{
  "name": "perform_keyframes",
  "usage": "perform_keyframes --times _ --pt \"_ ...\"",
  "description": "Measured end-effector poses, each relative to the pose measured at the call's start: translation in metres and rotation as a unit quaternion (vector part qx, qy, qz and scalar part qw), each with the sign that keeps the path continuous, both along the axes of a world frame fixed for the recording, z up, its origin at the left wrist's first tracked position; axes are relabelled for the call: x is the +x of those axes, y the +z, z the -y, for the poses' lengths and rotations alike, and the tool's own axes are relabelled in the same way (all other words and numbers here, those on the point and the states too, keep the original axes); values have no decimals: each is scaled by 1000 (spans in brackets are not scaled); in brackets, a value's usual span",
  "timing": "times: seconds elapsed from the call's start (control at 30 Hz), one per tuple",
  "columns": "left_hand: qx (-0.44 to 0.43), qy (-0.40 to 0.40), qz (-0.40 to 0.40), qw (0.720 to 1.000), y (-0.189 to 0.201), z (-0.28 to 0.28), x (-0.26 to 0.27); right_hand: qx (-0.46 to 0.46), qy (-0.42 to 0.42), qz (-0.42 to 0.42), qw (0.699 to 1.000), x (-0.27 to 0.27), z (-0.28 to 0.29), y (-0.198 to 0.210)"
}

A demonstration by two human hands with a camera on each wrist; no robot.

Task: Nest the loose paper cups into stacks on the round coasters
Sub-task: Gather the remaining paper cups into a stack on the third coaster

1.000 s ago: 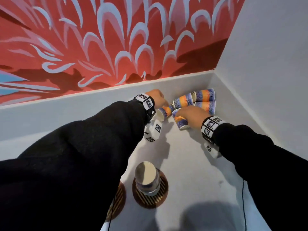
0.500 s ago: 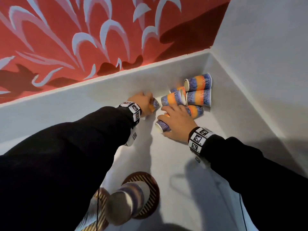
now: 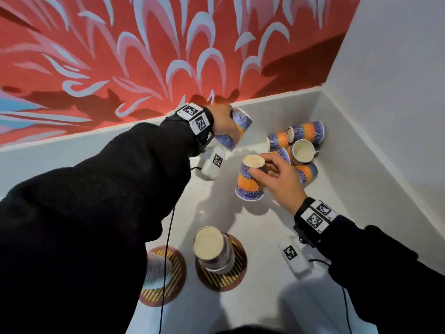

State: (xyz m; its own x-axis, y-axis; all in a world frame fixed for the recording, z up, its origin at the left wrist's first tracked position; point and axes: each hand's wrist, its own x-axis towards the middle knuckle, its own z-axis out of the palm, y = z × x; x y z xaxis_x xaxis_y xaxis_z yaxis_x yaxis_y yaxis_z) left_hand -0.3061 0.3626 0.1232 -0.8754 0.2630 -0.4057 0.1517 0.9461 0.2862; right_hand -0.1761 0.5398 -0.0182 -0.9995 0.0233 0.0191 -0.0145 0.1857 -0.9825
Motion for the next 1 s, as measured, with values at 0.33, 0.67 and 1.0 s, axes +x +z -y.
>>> perform_keyframes --times 0.33,0.67,1.0 --pt "347 35 -269 898 159 47 159 -66 105 -212 969 110 43 146" --pt "469 -8 -224 854 89 113 268 84 86 -142 983 157 78 80" --pt "470 32 -134 872 -10 101 281 86 32 -45 995 178 69 55"
